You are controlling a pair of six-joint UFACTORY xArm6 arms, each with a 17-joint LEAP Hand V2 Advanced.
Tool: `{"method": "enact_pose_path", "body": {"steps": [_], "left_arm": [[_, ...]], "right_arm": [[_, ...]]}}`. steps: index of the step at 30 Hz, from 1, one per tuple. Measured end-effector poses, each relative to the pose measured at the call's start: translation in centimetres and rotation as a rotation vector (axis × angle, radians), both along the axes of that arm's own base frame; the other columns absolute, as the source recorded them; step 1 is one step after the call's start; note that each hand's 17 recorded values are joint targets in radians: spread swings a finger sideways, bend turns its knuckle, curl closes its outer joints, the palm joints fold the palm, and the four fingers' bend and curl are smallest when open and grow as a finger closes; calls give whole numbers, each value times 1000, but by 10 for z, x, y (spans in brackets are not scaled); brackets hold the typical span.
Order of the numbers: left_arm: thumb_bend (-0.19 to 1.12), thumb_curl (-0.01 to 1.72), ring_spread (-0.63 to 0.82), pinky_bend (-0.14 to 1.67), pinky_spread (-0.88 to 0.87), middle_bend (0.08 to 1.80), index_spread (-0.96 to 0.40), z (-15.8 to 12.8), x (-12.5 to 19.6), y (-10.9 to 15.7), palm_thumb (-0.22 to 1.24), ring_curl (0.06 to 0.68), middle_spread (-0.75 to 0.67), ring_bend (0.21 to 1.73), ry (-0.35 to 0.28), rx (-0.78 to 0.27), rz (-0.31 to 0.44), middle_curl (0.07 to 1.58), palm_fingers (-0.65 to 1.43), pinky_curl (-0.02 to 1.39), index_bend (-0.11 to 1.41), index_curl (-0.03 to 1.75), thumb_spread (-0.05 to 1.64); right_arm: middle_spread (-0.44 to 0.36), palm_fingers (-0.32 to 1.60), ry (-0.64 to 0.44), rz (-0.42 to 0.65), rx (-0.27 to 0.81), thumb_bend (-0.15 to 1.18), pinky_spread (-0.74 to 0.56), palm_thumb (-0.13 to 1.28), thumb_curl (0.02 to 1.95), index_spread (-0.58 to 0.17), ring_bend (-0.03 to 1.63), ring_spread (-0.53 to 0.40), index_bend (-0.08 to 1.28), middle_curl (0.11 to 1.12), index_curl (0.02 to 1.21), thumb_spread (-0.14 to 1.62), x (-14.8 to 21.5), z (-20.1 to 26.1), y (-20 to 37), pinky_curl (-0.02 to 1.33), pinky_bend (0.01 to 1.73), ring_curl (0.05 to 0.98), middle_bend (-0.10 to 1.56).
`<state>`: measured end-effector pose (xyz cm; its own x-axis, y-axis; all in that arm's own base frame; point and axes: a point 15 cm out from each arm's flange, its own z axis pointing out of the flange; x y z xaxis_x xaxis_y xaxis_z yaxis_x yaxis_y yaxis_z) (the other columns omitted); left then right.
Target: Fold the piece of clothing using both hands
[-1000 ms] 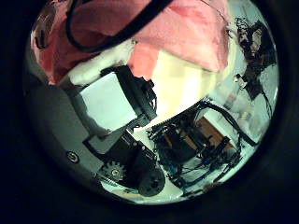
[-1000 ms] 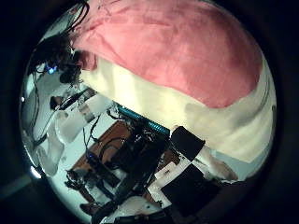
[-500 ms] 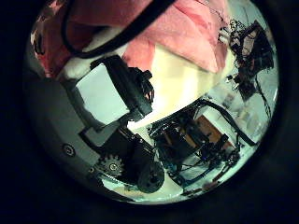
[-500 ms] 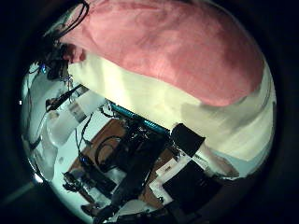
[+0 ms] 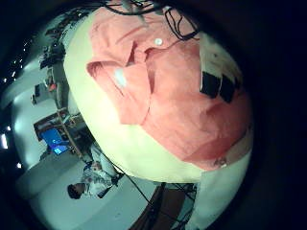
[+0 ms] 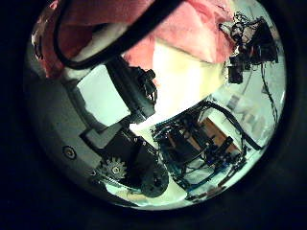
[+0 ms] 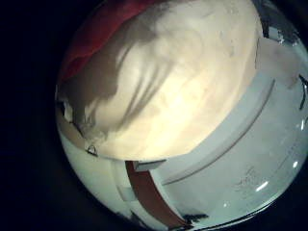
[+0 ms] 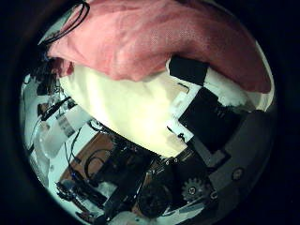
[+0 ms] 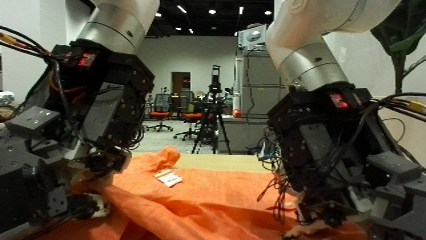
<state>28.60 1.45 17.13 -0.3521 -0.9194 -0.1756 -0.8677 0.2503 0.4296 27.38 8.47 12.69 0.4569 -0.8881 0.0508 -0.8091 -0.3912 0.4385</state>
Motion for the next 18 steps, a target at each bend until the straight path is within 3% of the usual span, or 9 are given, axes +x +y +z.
{"method": "enact_pose_path", "body": {"steps": [4,11,18], "left_arm": [[-10,250,-529,792,-756,816,-690,5,-1,4,562,549,-565,1016,11,-3,0,891,1048,635,196,1079,1305],[-10,251,-527,784,-760,807,-698,20,-3,6,562,551,-573,1024,42,-8,-26,908,1051,641,189,1099,1305],[-10,251,-526,778,-762,803,-702,44,-15,11,562,550,-578,1026,84,-12,-64,920,1054,646,190,1113,1304]], "right_arm": [[-318,1192,-19,-17,8,-25,-583,867,354,-437,914,-379,380,663,428,978,4,7,-4,545,838,543,614],[-315,1194,-43,-33,18,-21,-529,822,320,-456,1015,-344,644,784,621,1082,7,25,-10,634,982,608,784],[-293,1144,-63,-64,21,-10,-482,854,309,-439,1086,-312,724,837,734,1152,0,57,-20,670,1068,638,875]]}}
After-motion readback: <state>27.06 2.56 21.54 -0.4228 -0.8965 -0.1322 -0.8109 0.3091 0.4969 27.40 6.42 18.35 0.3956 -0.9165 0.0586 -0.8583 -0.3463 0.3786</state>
